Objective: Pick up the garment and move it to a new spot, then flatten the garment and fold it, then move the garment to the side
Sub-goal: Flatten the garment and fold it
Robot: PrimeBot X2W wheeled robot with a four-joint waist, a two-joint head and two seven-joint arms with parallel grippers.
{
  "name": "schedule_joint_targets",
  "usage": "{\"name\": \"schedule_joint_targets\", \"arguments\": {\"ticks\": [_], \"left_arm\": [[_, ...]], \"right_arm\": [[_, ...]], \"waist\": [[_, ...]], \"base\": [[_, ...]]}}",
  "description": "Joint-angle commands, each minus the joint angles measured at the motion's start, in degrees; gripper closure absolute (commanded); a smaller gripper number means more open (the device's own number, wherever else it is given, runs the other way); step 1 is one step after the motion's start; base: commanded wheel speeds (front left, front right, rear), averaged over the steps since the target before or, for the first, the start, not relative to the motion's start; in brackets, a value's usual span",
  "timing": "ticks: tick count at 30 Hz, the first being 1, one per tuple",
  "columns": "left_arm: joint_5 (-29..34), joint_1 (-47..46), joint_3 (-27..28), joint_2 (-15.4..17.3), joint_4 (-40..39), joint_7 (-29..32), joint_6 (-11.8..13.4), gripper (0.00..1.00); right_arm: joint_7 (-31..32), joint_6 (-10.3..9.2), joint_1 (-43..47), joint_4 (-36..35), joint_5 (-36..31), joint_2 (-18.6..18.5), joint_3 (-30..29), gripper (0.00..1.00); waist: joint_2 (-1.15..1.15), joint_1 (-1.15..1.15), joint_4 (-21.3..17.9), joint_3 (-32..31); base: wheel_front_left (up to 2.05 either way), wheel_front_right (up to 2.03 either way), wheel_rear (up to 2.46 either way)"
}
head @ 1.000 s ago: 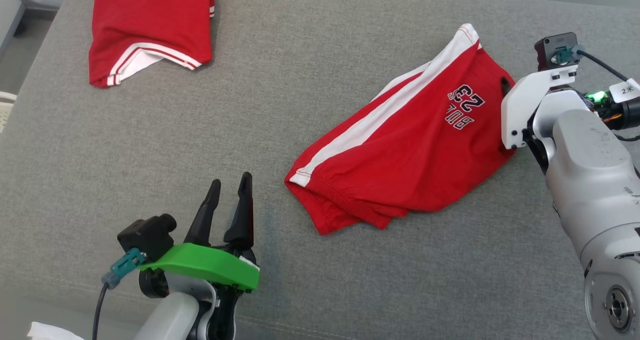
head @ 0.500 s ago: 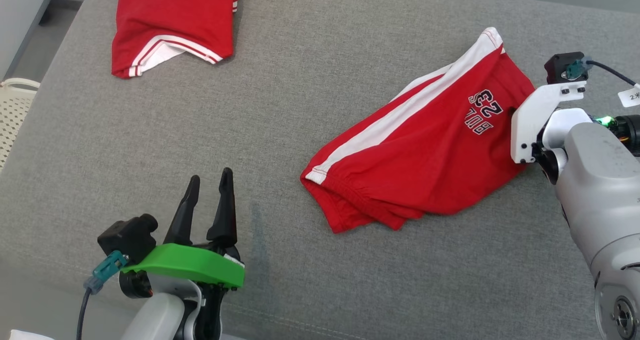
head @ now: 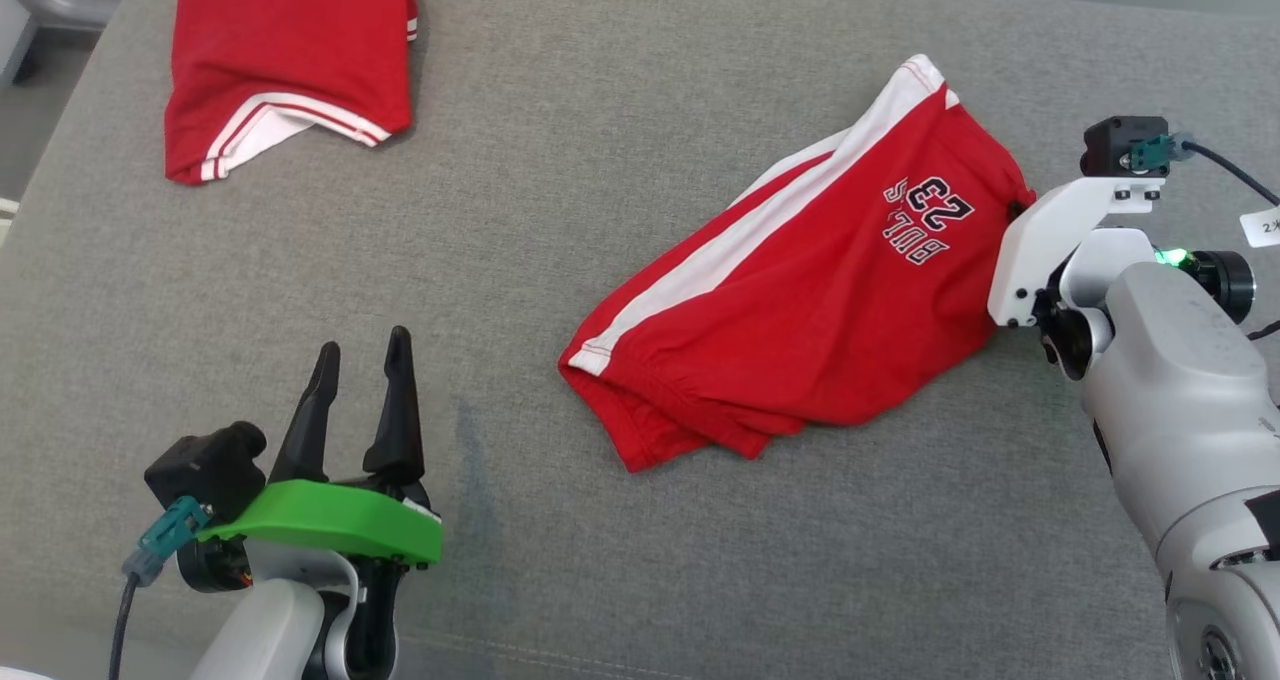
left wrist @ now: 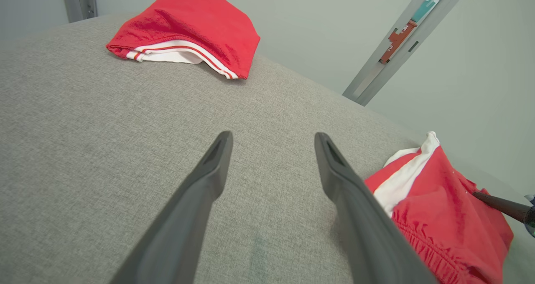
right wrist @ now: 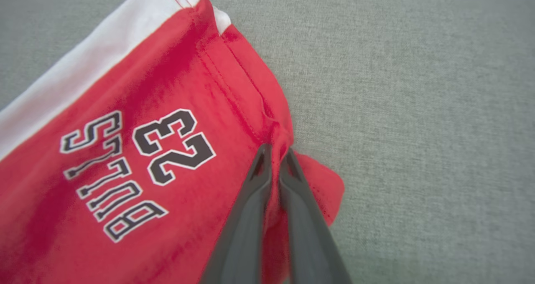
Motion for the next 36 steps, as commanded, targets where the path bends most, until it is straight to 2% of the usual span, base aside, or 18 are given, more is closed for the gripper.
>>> {"name": "schedule_joint_targets", "arguments": {"ticks": [1,10,14,19,29,36], "left_arm": [[0.92,-0.88,0.31,0.58,0.35,0.00,0.27,0.00],[2.01,0.30,0.85,1.79,0.92,0.07,0.74,0.00],[2.38,1.22,0.61,1.95,0.80,0.21,1.16,0.00],[2.40,2.30,0.35,2.04,0.53,0.17,1.60,0.00],[3.32,4.40,-0.85,0.91,0.18,0.10,2.73,0.00],[3.58,4.88,-1.96,0.12,0.64,0.08,2.57,0.00]], "right_arm": [[-1.15,-0.10,1.53,-0.85,1.38,-0.10,0.90,1.00],[-10.71,-0.10,10.92,-7.79,9.59,1.46,4.15,1.00],[-15.01,-0.10,16.15,-10.74,11.73,1.92,3.38,1.00],[-19.08,-0.10,22.97,-13.74,12.37,3.22,-0.35,1.00],[-21.00,-0.10,32.54,-21.72,10.52,6.59,-8.61,1.00],[-19.89,-0.09,34.15,-23.84,11.39,6.71,-8.25,1.00]], "waist": [[0.00,0.00,-2.54,-1.34],[0.00,0.00,-8.79,-4.74],[0.00,0.00,-10.76,-6.08],[0.00,0.00,-12.20,-7.21],[0.00,0.00,-12.57,-8.48],[0.00,0.00,-11.65,-8.90]], "base": [[0.00,0.00,0.00],[0.00,0.00,0.00],[0.00,0.00,0.00],[0.00,0.00,0.00],[0.00,0.00,0.00],[0.00,0.00,0.00]]}}
